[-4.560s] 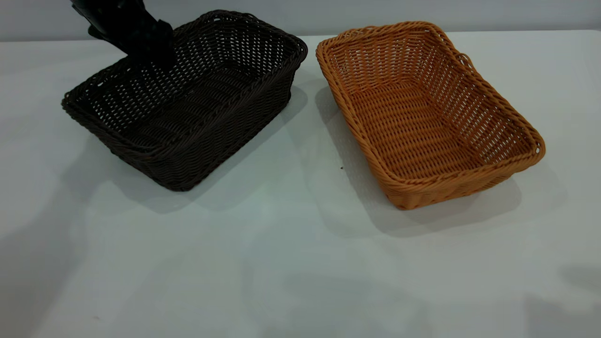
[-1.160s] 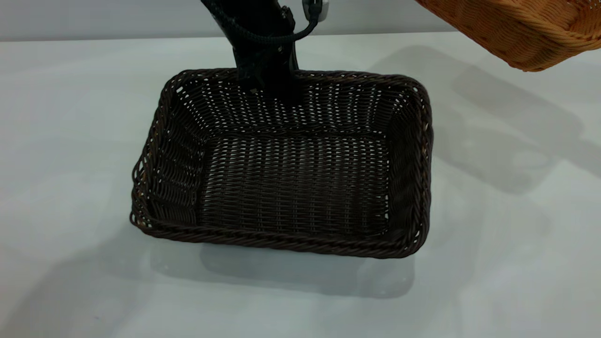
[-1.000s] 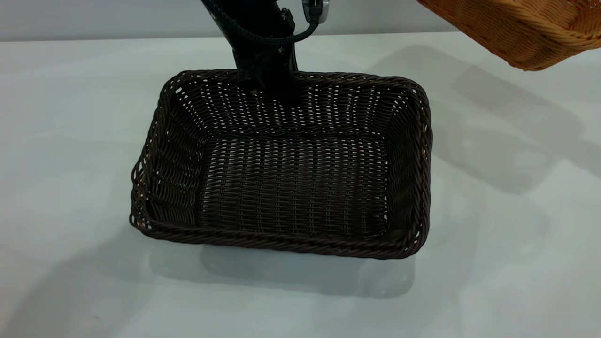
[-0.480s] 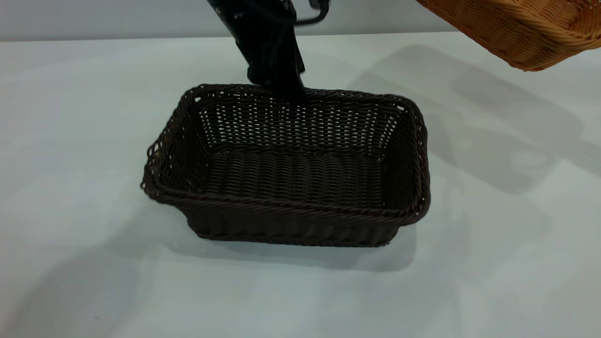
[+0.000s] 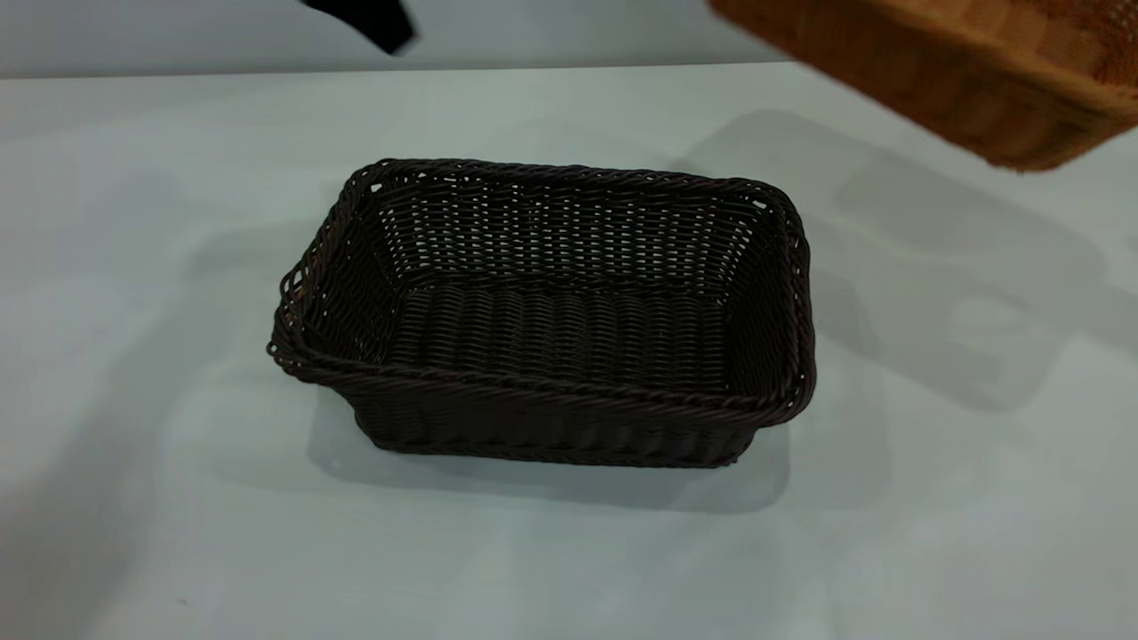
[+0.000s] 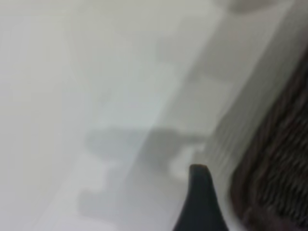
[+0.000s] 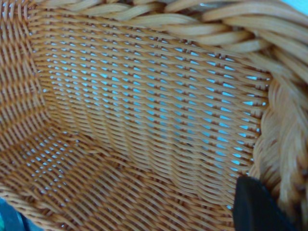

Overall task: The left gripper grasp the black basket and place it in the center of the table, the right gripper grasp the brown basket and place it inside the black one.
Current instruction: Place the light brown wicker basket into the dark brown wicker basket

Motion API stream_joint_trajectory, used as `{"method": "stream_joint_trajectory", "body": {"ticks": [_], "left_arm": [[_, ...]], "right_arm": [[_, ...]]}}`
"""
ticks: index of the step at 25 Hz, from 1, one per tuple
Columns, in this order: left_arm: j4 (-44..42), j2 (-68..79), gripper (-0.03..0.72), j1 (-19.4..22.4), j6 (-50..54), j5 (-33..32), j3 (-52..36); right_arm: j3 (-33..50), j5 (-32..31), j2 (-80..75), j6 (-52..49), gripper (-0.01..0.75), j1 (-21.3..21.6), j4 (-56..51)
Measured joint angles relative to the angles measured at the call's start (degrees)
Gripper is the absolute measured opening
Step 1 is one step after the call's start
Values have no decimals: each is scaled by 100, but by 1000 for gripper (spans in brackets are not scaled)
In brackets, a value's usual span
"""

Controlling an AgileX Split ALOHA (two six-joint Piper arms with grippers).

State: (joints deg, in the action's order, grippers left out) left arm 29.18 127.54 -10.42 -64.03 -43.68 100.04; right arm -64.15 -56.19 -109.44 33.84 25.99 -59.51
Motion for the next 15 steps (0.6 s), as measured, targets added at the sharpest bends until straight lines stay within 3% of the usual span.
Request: {"method": "stream_joint_trajectory", "body": {"ticks": [7,15], "left_arm": [[0,-4,492,708,362,-25,0],[-6,-4,492,818,387,-27,0]], "right_arm": [[0,-147,77,-439,70,-958,625],[-2,-190,97,-987,70,-2384,1040]]}}
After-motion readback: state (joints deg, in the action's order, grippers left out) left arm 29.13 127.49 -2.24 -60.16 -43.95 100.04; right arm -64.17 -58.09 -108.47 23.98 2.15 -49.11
